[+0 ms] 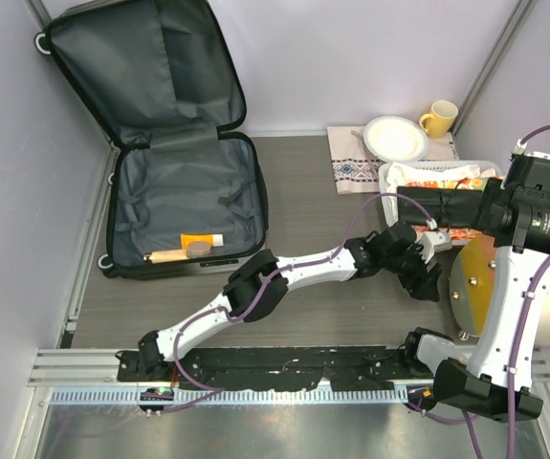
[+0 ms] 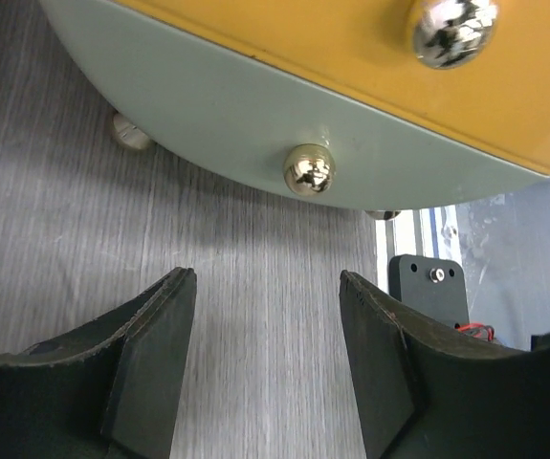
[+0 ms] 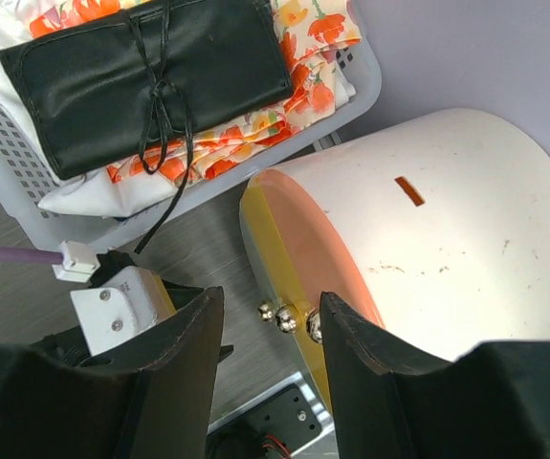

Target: Open, take out, and arrange the luggage

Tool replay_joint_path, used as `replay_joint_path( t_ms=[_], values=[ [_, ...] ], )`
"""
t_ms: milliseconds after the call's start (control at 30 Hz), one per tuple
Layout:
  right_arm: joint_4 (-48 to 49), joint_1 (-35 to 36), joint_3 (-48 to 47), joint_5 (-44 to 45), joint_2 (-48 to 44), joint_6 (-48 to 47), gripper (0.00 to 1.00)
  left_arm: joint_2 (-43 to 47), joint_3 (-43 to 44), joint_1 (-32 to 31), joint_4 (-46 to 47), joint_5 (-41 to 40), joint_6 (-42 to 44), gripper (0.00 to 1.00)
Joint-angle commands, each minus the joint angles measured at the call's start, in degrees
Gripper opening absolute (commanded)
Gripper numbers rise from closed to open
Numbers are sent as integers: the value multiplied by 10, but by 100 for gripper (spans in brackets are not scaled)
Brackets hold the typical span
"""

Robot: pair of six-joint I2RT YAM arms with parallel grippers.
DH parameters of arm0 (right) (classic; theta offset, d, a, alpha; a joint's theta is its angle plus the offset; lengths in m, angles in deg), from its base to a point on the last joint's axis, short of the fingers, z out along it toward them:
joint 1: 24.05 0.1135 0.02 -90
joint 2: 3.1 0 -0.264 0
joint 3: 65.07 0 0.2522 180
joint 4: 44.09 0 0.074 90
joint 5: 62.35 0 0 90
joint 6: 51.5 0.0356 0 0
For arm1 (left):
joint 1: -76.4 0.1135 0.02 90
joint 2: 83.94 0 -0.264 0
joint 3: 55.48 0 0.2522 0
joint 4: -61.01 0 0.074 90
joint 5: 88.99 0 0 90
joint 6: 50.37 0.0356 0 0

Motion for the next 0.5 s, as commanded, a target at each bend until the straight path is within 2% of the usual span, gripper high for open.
replay_joint_path(
  t_ms=[0,67,167,300,467],
  values=[
    [24,-2,-18,22,-8,-7,49,-27,30,-10,74,-9,-55,65],
    [25,-2,-12,52,-9,-21,48,-42,37,-15,90,-10,-66,66],
    [73,-2,22,103,-33,-99,46,-51,49,-15,103,-5,-92,65],
    [119,-2,39,189,-54,-234,41,-17,11,-15,113,3,-91,66],
    [113,-2,59,231,-74,-293,38,-1,-10,-15,116,-9,-76,67]
  ],
)
